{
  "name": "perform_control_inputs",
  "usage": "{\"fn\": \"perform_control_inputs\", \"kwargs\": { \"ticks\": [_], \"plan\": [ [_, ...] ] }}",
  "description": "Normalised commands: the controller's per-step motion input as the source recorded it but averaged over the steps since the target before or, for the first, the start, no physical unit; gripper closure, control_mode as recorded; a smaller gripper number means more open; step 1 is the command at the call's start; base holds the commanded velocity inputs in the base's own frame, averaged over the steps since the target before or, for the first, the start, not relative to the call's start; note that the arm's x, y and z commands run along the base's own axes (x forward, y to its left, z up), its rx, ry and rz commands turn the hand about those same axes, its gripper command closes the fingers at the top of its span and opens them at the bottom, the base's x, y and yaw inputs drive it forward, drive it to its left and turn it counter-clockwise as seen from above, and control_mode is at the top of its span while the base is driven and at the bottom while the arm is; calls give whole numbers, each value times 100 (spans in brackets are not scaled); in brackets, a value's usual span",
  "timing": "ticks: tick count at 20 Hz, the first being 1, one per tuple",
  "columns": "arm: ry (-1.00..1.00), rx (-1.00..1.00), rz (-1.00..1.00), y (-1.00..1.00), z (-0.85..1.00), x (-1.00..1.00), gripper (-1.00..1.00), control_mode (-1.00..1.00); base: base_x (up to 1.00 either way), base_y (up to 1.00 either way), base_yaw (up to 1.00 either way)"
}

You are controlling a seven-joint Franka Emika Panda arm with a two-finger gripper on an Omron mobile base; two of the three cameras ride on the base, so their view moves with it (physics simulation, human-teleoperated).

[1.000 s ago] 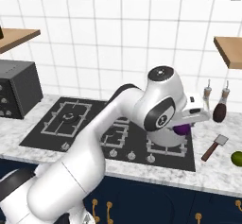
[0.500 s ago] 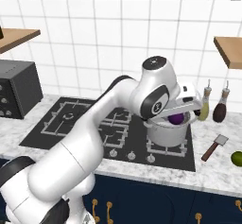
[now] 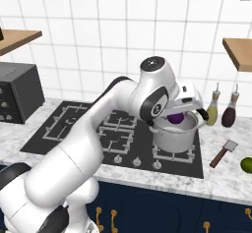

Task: Put the eggplant and lime in the pot. Retrieve the spatula and lightly stir the vegetables in the pot.

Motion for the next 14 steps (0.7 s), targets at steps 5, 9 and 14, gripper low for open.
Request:
{"fn": "perform_control_inputs", "kwargs": {
  "ticks": [5,9,14],
  "plan": [
    [1,1,0,9,0,38,100,-100,0,0,0],
    [9,5,1,0,0,48,100,-100,0,0,0],
    [2,11,2,2,-11,37,100,-100,0,0,0]
  ]
}}
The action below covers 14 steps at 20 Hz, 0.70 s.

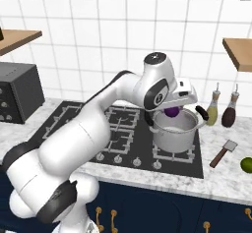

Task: Put the eggplant and lime in the pot. Retrieve the spatula and lightly stir the vegetables in the pot.

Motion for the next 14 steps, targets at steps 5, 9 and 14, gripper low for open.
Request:
{"fn": "perform_control_inputs", "kwargs": {
  "ticks": [5,9,14],
  "plan": [
    [1,14,1,0,-27,30,100,-100,0,0,0],
    [5,0,0,0,-8,1,100,-100,0,0,0],
    [0,-4,0,0,-37,9,100,-100,0,0,0]
  ]
}}
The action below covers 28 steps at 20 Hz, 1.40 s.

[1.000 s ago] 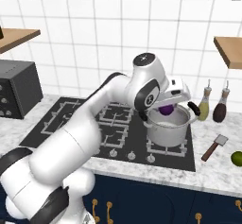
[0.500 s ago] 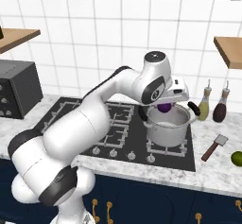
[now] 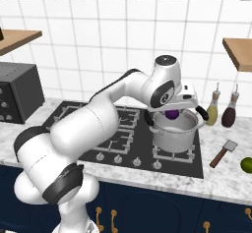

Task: Put the eggplant and lime in the pot. Retrieve the spatula and lightly stir the vegetables in the pot.

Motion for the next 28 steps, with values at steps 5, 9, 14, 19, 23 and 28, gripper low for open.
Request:
{"fn": "perform_control_inputs", "kwargs": {
  "ticks": [5,9,14,19,23,28],
  "plan": [
    [-1,-5,0,0,-52,16,100,-100,0,0,0],
    [0,-2,0,0,-24,33,100,-100,0,0,0],
    [4,0,0,0,-1,44,100,-100,0,0,0],
    [7,0,0,0,0,28,100,-100,0,0,0],
    [2,1,0,0,0,9,100,-100,0,0,0],
    [0,4,0,-10,-8,6,100,-100,0,0,0]
  ]
}}
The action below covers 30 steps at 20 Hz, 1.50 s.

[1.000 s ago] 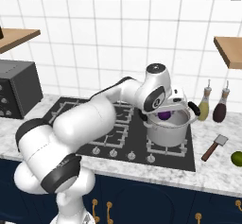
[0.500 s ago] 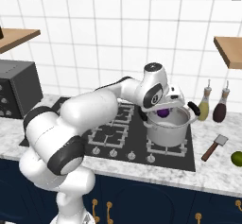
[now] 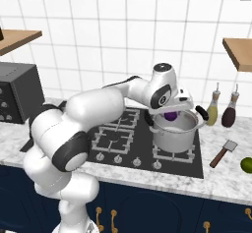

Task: Put the eggplant and lime in the pot. Retrieve the spatula and lightly stir the vegetables in the pot.

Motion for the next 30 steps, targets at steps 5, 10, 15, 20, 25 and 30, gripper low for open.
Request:
{"fn": "perform_control_inputs", "kwargs": {
  "ticks": [5,10,15,20,25,30],
  "plan": [
    [0,3,0,-11,-6,16,100,-100,0,0,0],
    [0,1,0,-2,-7,10,100,-100,0,0,0],
    [0,0,1,0,-17,5,100,-100,0,0,0],
    [0,0,1,0,-19,13,100,-100,0,0,0],
    [0,0,1,0,-12,15,100,-100,0,0,0],
    [1,0,0,0,-8,11,100,-100,0,0,0]
  ]
}}
